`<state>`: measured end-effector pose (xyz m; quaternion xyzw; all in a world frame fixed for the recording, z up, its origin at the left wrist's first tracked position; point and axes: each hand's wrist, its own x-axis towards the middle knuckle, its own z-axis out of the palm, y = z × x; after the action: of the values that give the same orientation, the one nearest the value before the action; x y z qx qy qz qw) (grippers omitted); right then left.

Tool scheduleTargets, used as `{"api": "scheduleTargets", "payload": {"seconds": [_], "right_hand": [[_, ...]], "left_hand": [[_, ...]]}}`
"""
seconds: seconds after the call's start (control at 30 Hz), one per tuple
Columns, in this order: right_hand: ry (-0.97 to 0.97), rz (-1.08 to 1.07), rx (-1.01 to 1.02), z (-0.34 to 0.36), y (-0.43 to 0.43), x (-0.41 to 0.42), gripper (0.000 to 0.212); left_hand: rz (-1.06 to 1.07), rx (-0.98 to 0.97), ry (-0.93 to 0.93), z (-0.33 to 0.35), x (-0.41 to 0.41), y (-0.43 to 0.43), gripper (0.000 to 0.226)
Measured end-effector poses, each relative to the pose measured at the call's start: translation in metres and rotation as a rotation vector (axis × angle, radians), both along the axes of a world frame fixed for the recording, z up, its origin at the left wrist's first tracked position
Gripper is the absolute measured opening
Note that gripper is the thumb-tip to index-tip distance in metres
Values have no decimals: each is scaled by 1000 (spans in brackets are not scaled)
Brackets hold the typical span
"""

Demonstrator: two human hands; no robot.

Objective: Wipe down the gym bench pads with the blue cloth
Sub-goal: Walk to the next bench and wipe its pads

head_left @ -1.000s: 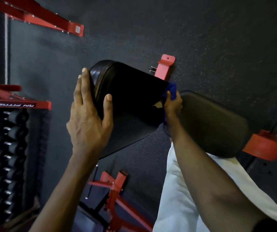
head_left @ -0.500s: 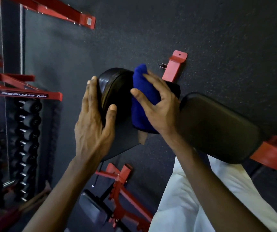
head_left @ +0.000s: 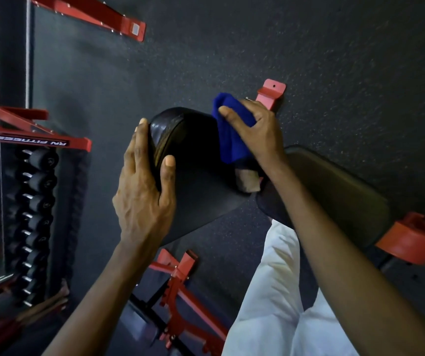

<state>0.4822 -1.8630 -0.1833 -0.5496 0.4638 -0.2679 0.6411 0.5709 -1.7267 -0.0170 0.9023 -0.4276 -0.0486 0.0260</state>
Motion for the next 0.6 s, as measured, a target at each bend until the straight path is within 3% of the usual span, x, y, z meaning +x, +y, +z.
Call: {"api": "scheduleTargets", "payload": {"seconds": [0.17, 0.33, 0.43, 0.53, 0.6], "right_hand": [[86, 92, 89, -39, -16, -4, 69], [44, 7, 12, 14, 25, -7, 39], [99, -54, -11, -24, 42, -13, 37], [281, -81, 256, -95, 33, -19, 31], [284, -103, 472, -137, 30, -20, 30]], "left_hand": [[19, 4, -6, 0, -2, -1, 61], [32, -3, -27, -1, -3, -1, 61], [32, 15, -22, 0, -3, -1, 67], [47, 42, -26, 0, -3, -3, 76], [57, 47, -46, 0, -4, -3, 79]]}}
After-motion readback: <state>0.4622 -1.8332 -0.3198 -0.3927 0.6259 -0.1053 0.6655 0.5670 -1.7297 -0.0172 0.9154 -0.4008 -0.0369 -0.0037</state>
